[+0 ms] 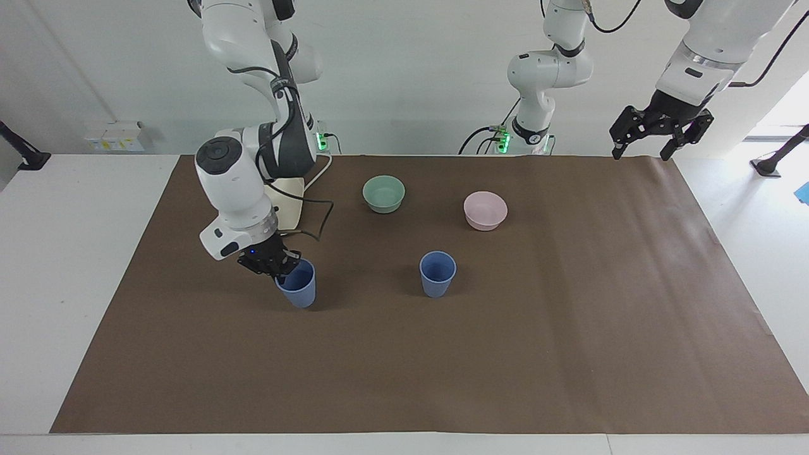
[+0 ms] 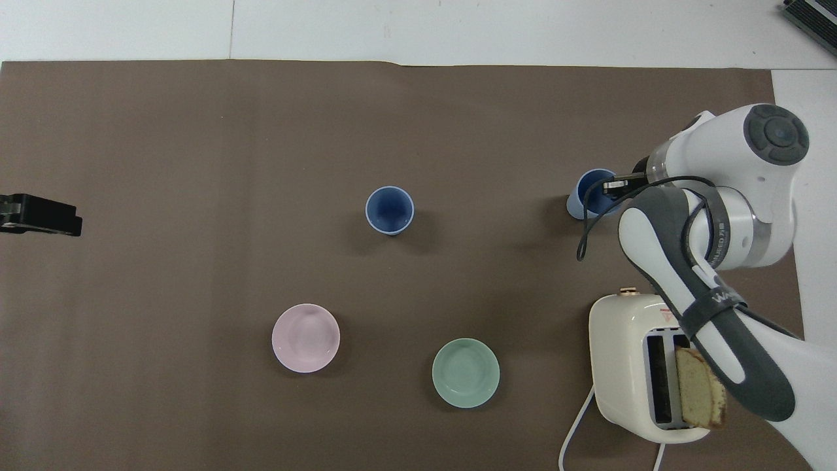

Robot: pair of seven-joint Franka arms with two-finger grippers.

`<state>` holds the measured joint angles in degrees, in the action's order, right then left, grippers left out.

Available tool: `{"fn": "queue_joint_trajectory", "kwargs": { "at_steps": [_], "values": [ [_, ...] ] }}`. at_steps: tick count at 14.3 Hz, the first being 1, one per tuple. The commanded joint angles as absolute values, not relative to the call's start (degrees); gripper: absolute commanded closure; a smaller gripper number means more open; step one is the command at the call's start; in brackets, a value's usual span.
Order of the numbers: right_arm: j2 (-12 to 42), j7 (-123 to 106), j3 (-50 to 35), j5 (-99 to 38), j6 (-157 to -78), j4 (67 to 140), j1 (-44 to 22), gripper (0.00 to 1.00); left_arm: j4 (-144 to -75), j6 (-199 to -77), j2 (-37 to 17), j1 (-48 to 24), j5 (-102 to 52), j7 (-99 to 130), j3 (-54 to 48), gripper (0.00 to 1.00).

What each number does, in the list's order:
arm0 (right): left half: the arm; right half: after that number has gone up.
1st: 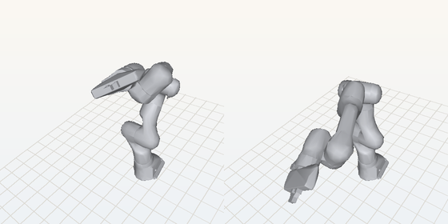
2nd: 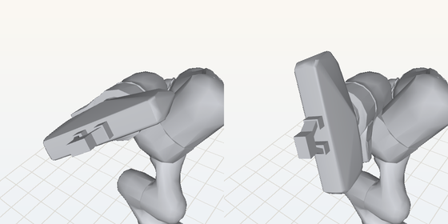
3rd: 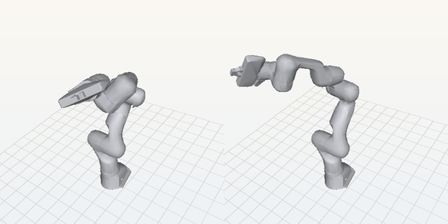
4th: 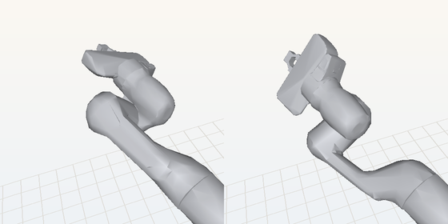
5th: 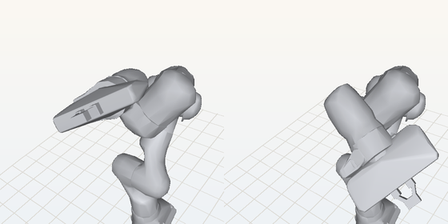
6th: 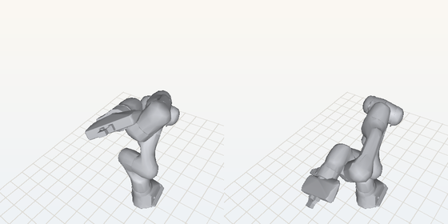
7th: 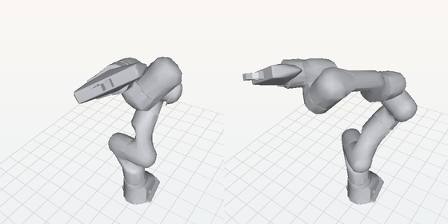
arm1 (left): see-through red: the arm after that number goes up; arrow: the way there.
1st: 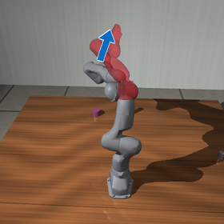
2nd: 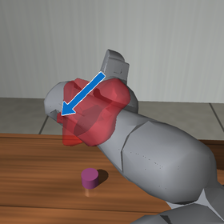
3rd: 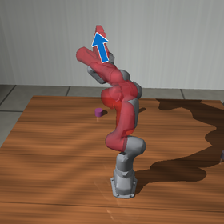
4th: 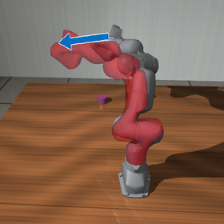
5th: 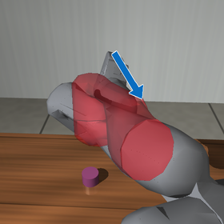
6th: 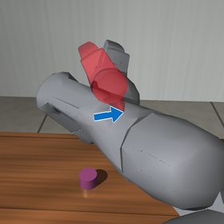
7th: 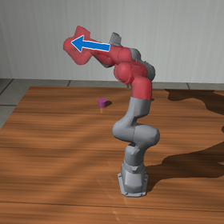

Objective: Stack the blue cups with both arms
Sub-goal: 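Carry the blue cup with the right gripper over the placed cup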

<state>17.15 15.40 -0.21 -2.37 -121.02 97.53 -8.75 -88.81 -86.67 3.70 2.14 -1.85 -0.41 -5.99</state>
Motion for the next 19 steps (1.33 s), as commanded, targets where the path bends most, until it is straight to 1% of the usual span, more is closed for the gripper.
{"fn": "queue_joint_trajectory", "kwargs": {
  "at_steps": [1, 3, 4, 6, 11, 17, 19],
  "values": [
    [17.2, 20.9, -0.5, -6.9, -117.1, 92.4, -10.9, 1.0, -88.7, -86.3, 4.7, 2.8, -2.5, 0.0, -6.1, 0.0],
    [17.2, 25.8, -0.5, -7.4, -115.4, 89.6, -13.7, 1.0, -89.1, -86.3, 5.1, 2.8, -2.5, -0.3, -6.1, 0.0],
    [17.2, 28.4, -0.6, -6.8, -115.4, 89.3, -15.5, 1.0, -89.3, -86.3, 5.3, 2.7, -2.5, -0.3, -6.0, 0.0],
    [17.3, 32.2, -0.3, -6.3, -115.5, 88.5, -20.5, 1.0, -89.4, -86.3, 5.4, 2.7, -2.5, -0.3, -6.0, 0.0],
    [17.7, 33.7, -0.5, -6.4, -116.5, 86.4, -25.4, 1.0, -89.9, -86.4, 5.4, 2.8, -2.5, -0.2, -6.0, 0.0],
    [17.6, 33.7, -2.7, -7.6, -116.9, 86.4, -26.2, 1.0, -90.1, -86.4, 5.4, 2.8, -2.5, -0.3, -6.0, 0.0],
    [18.8, 33.7, -3.4, -7.9, -120.6, 86.5, -26.5, 1.0, -90.5, -86.4, 5.7, 2.8, -2.5, -0.4, -6.0, 0.0]
  ]
}}
